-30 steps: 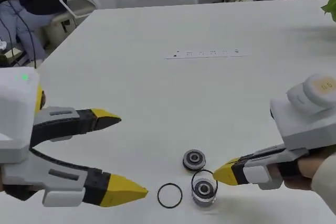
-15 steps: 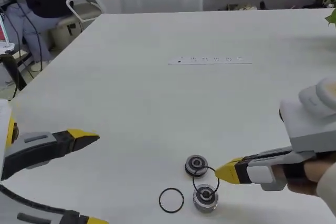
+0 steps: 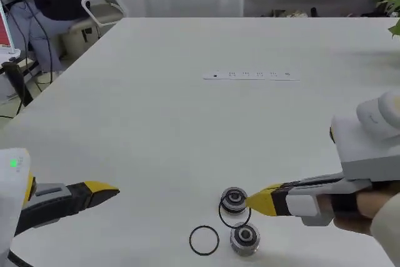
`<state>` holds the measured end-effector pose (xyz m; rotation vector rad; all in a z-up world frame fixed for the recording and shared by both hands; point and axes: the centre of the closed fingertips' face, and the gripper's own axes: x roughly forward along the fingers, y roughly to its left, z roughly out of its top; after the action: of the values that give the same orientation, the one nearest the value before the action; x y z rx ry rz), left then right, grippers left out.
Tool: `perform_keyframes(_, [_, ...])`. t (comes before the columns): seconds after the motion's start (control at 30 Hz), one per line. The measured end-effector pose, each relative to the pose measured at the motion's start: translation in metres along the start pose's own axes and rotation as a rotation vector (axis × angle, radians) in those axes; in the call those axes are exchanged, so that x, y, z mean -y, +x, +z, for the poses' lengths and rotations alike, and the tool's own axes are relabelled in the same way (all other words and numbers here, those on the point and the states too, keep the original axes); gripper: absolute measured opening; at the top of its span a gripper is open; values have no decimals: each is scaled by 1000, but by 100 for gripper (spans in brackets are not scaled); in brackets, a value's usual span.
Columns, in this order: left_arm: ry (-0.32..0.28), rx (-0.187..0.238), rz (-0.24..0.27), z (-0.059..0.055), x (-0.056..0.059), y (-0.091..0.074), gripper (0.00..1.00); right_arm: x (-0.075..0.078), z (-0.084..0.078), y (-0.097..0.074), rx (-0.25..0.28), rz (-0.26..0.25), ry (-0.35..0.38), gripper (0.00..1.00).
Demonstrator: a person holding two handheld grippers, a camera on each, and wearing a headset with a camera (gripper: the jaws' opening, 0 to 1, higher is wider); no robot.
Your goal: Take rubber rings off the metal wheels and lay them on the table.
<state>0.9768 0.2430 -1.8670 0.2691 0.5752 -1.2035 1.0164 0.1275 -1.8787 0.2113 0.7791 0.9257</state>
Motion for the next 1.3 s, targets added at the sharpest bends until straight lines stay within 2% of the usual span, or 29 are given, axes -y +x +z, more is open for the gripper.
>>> perform_keyframes(0.17, [-6,4,-9,0,1,1,98,-7,5,4,12,6,-17,0])
perform_keyframes(0.33, [-5,5,-14,-1,1,1,96,-15,11,16,54,29,-26,0])
perform_keyframes(0.4, [-8,6,-14,-1,0,1,95,-19,6,23,36,49,-12,0])
perform_keyframes(0.5, [-8,11,-8,-1,-1,1,95,-18,1,29,20,41,-13,0])
perform_keyframes(0.67, [-9,24,-1,1,-3,0,91,-11,-19,44,-40,28,-8,0])
perform_keyframes(0.87, [-7,15,4,-1,-4,1,89,-16,-32,56,-95,30,-82,0])
perform_keyframes(1.03, [-9,14,6,-1,-4,1,88,-14,-40,60,-129,27,-96,0])
perform_keyframes(1.3, [-10,7,7,-2,-5,1,87,-9,-44,62,-150,13,-113,0])
